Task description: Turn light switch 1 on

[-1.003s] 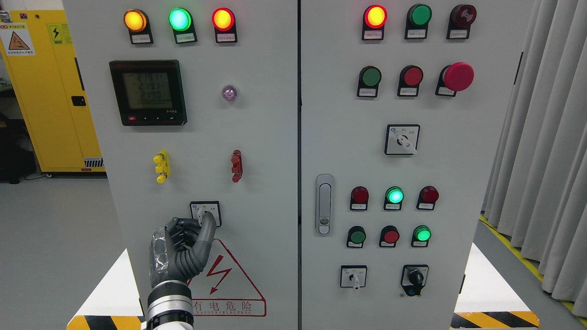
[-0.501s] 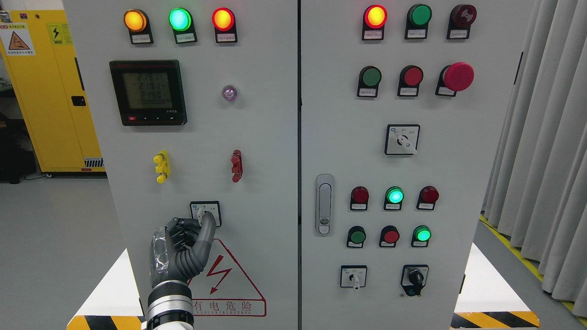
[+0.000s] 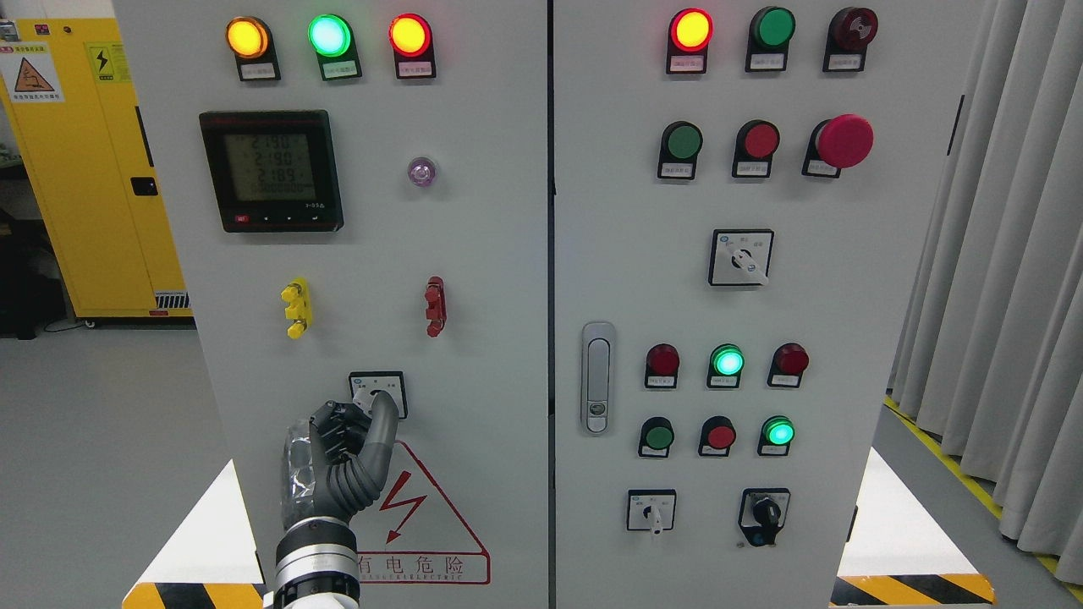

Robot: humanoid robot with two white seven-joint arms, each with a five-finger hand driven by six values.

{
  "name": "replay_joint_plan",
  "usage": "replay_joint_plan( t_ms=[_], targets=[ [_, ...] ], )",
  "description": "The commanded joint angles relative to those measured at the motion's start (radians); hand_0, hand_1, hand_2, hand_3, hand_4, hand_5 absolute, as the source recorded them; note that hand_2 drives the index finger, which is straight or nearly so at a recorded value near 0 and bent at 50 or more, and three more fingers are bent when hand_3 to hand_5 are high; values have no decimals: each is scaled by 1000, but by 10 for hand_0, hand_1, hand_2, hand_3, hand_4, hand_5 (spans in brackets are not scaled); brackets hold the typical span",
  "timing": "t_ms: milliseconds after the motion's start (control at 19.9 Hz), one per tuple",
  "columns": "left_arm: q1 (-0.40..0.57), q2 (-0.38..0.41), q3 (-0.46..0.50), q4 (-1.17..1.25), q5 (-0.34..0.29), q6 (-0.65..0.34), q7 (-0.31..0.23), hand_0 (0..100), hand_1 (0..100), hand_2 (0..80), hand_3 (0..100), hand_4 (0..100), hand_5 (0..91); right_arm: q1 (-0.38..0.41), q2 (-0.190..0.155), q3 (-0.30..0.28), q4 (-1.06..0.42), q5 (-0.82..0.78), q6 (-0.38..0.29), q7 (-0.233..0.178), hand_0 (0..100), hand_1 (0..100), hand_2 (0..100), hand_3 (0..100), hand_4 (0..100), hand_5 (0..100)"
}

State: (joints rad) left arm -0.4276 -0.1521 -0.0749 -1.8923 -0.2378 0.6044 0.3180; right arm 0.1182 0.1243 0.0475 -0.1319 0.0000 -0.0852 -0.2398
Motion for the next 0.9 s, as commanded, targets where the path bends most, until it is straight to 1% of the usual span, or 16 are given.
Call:
replay_joint_plan(
  t_ms=[0,501,551,602,802,852],
  targets=[
    [0,0,1,-1,0,-6,12,627,541,635,905,921,851,0,0,0,0,-29,1,1,0,500,40,0,0,0],
    [0,0,1,-1,2,-6,12,645,511,630,905,920,850,0,0,0,0,-29,1,1,0,500,40,0,0,0],
    [0,0,1,-1,2,-6,12,634,500,630,905,920,851,0,0,0,0,-29,1,1,0,500,40,0,0,0],
    [0,0,1,1,2,-6,12,590,493,630,905,920,851,0,0,0,0,-29,1,1,0,500,40,0,0,0],
    [1,0,1,-1,2,-6,12,544,492,629,905,920,851,0,0,0,0,-29,1,1,0,500,40,0,0,0],
    [1,0,1,1,2,-6,12,486,488,629,904,919,851,0,0,0,0,-29,1,1,0,500,40,0,0,0]
  ],
)
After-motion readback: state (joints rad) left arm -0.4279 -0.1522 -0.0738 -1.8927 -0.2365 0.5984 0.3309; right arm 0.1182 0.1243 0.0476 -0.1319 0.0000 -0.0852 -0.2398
